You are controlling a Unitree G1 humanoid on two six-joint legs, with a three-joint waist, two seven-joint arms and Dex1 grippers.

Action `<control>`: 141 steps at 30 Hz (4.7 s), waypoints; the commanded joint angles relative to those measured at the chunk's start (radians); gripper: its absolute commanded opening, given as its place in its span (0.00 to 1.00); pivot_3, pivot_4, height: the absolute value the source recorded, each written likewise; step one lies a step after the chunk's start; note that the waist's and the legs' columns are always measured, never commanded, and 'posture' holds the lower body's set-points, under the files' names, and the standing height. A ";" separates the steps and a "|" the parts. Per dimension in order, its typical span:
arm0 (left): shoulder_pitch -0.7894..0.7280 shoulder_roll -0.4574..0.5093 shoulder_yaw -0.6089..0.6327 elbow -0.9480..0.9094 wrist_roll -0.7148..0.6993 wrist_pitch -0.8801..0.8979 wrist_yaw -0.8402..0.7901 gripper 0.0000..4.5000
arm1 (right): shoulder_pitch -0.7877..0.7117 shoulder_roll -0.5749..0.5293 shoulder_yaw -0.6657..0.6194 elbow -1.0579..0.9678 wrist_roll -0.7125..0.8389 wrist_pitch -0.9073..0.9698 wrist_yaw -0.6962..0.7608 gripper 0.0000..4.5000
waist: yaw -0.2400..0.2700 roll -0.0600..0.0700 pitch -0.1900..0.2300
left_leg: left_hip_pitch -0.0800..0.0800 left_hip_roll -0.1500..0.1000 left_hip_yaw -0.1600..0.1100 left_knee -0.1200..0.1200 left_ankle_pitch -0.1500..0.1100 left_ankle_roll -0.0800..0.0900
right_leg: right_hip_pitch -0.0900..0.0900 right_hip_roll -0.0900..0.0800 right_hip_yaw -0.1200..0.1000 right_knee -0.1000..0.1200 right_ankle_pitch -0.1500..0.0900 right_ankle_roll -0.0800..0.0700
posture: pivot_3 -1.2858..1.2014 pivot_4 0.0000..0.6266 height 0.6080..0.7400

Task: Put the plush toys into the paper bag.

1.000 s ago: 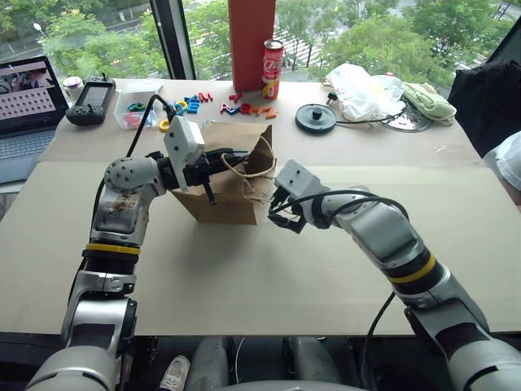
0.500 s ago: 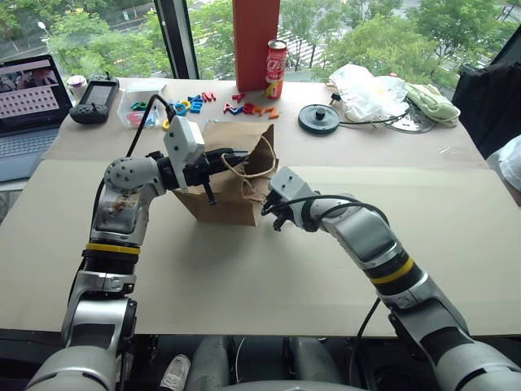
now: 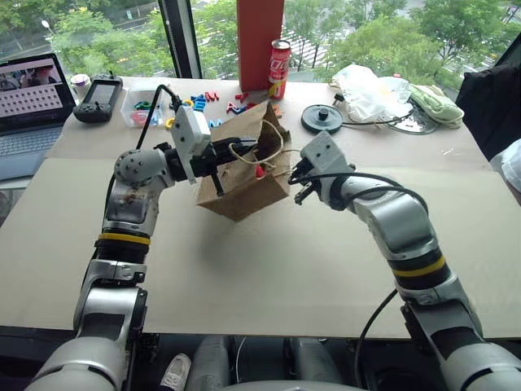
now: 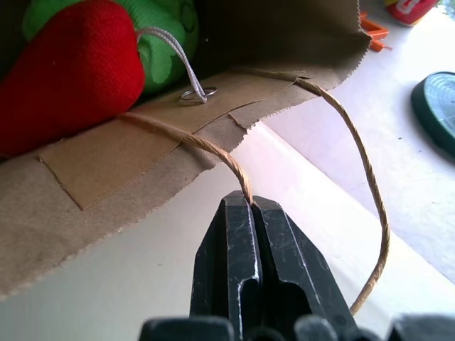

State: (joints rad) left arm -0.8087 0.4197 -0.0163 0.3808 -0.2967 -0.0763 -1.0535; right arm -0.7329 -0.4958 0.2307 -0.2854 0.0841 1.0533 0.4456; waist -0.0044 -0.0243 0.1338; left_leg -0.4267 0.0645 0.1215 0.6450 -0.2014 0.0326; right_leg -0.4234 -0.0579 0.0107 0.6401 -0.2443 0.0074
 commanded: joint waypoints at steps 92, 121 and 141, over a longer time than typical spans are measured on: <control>0.347 0.068 0.045 -0.289 -0.083 0.396 0.153 1.00 | -0.152 0.243 0.061 0.221 0.114 -0.140 0.037 0.00 | -0.008 0.000 0.000 | 0.002 0.001 -0.001 -0.002 0.000 0.000 | 0.000 -0.001 0.001 -0.007 0.000 -0.001 | 0.52 0.24 0.99; 0.241 -0.059 0.049 -0.076 0.035 0.159 0.285 0.14 | -0.063 0.170 0.031 0.088 0.114 -0.082 0.063 0.00 | -0.005 0.000 0.000 | 0.001 0.000 -0.001 -0.002 0.000 0.000 | 0.001 -0.001 0.000 -0.007 0.000 -0.001 | 0.52 0.24 0.99; 0.269 0.021 0.121 -0.188 -0.130 0.229 0.122 0.01 | 0.149 -0.200 -0.287 -0.034 0.282 -0.172 0.333 0.00 | 0.011 0.000 0.000 | -0.001 -0.001 -0.002 -0.002 0.000 0.000 | 0.001 -0.001 0.000 -0.011 0.000 0.000 | 0.52 0.24 0.99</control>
State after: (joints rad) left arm -0.5336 0.4159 0.0742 0.2648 -0.3689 0.1324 -0.8804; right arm -0.5907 -0.6606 0.0289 -0.2964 0.3260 0.9206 0.7265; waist 0.0065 -0.0245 0.1339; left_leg -0.4270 0.0639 0.1195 0.6433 -0.2019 0.0332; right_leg -0.4222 -0.0593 0.0110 0.6294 -0.2442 0.0076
